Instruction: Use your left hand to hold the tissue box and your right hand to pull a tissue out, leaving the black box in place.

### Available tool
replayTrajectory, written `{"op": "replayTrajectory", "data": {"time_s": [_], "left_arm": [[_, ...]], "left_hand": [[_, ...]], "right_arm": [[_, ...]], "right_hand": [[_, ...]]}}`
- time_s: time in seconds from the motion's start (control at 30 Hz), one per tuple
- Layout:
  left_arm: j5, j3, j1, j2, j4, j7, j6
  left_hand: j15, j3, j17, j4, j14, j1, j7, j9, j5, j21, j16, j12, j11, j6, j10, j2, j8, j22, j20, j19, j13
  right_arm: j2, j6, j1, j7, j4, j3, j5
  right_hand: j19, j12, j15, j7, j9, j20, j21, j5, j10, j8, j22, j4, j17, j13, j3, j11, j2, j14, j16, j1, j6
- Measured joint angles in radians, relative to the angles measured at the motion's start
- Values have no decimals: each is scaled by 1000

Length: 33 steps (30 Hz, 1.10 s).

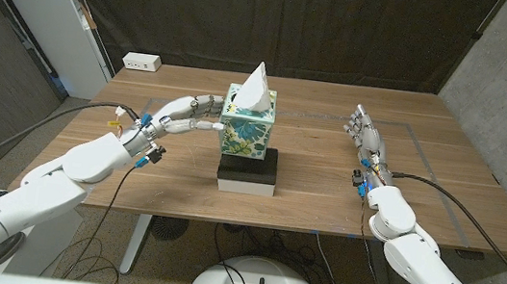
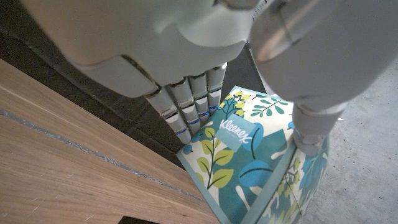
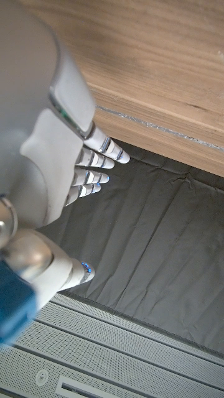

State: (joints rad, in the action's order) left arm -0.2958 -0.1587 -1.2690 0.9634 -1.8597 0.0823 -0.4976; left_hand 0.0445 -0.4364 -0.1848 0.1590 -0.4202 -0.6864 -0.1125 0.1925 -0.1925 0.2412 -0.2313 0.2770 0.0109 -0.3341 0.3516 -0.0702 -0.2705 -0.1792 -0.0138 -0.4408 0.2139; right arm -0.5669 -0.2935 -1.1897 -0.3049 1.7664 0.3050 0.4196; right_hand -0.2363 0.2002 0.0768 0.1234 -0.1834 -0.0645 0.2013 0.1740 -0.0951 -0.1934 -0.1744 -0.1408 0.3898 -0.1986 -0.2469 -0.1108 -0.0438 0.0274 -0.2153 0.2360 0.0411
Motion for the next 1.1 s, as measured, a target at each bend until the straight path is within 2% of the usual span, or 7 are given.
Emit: {"op": "replayTrajectory", "data": {"time_s": [0.5, 1.1], "left_arm": [[30, 13, 2, -16, -14, -8, 21], [26, -25, 45, -46, 10, 10, 23]], "left_hand": [[0, 0, 0, 0, 0, 4, 0, 1, 0, -5, 0, -4, 0, 0, 0, 4, 4, 0, 0, 0, 0], [4, 9, 6, 0, -14, 4, 11, 0, 1, -5, 4, -4, -7, -11, 15, 3, 8, -5, -8, -8, 0]], "right_arm": [[-8, -2, 5, 22, -3, 6, 11], [-21, -42, -69, 12, 34, -10, 11]], "right_hand": [[-4, 0, -6, -4, 0, 4, 0, 0, -1, 0, 0, 0, 0, 0, 0, 1, 0, 6, -4, 0, 4], [-4, 0, -2, -4, 0, 4, 0, 0, -9, 0, 0, 0, -5, 0, 0, -2, 0, 13, -8, 0, 15]]}}
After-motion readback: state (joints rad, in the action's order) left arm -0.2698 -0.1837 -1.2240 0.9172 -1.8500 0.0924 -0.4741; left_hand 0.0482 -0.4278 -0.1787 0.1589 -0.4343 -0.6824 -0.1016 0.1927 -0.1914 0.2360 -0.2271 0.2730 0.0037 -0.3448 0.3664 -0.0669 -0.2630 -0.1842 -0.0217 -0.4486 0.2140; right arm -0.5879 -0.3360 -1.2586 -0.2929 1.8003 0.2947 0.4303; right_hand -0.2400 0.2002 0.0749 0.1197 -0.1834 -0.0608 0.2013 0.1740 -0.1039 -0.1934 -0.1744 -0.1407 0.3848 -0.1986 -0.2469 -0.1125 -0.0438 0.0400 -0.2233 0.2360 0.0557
